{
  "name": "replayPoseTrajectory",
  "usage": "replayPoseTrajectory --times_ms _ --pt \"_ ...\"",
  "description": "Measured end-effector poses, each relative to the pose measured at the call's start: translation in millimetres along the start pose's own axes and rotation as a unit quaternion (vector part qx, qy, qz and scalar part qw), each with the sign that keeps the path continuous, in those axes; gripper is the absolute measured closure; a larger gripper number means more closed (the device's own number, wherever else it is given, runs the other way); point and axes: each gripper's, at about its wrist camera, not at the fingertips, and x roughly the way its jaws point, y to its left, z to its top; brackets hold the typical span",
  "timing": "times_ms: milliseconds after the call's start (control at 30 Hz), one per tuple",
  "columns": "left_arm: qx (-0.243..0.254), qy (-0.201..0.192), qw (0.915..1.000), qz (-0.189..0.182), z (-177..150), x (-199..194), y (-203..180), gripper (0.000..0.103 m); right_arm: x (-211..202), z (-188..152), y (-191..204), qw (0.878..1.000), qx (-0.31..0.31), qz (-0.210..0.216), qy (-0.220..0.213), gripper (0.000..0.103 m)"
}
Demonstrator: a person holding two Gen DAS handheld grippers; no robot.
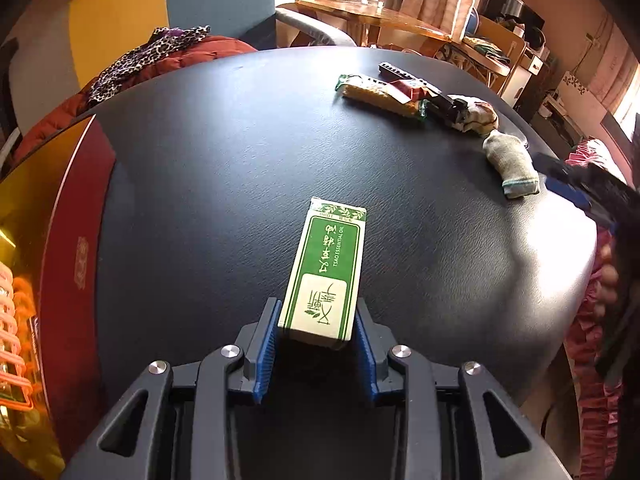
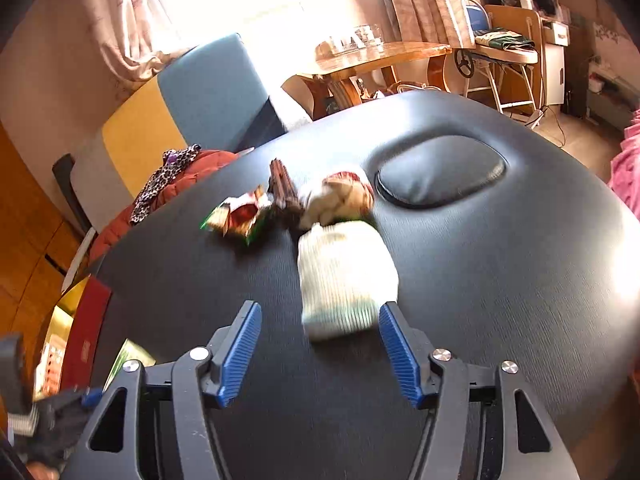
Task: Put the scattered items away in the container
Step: 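Grasp the white sock with the right tool while the left tool holds the green box, then lift the sock with the right tool while the left tool carries the green box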
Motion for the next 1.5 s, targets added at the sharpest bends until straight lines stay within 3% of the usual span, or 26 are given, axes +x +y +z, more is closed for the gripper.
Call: replayPoseTrajectory --times_ms 167,300,600,767,1067,1100,1267,1500 --pt "-0.003 -0.002 0.9999 -0.010 -11.9 -7.6 10.1 0.068 33.7 20.5 4.6 0.997 -0.022 -0.067 0.011 0.036" --pt "-0.002 -0.005 0.9998 -0.020 -21.6 -13.1 12.1 0.068 40.1 21.5 7.7 0.996 -0.032 -0.076 0.016 0.041" --pt "-0.013 -0.012 0.9987 -0.047 -34.1 -25.2 9.7 0.068 13.3 -23.7 43.8 0.997 -0.067 -0.012 0.049 0.044" --pt "-0.003 -0.041 0.9978 -0.051 -28.8 -46.9 13.3 0.047 -0.6 -55.3 63.8 0.996 -0.075 0.003 0.051 0.043" --pt "0.040 -0.017 0.9989 -0.017 5.7 -27.9 5.5 0.047 6.9 -74.9 76.9 0.995 -0.074 0.010 0.071 0.038" --pt "0.038 -0.012 0.9990 -0.016 7.4 -23.9 5.5 0.047 6.7 -77.0 80.0 0.994 -0.083 0.004 0.066 0.037" --pt "0.029 0.001 0.9995 -0.012 8.9 -9.5 6.7 0.071 8.3 -86.1 92.9 0.989 -0.129 -0.026 0.064 0.037" --pt "0.023 -0.009 0.9997 -0.010 -7.3 -15.2 9.5 0.071 4.6 -85.9 88.5 0.992 -0.114 -0.017 0.060 0.037"
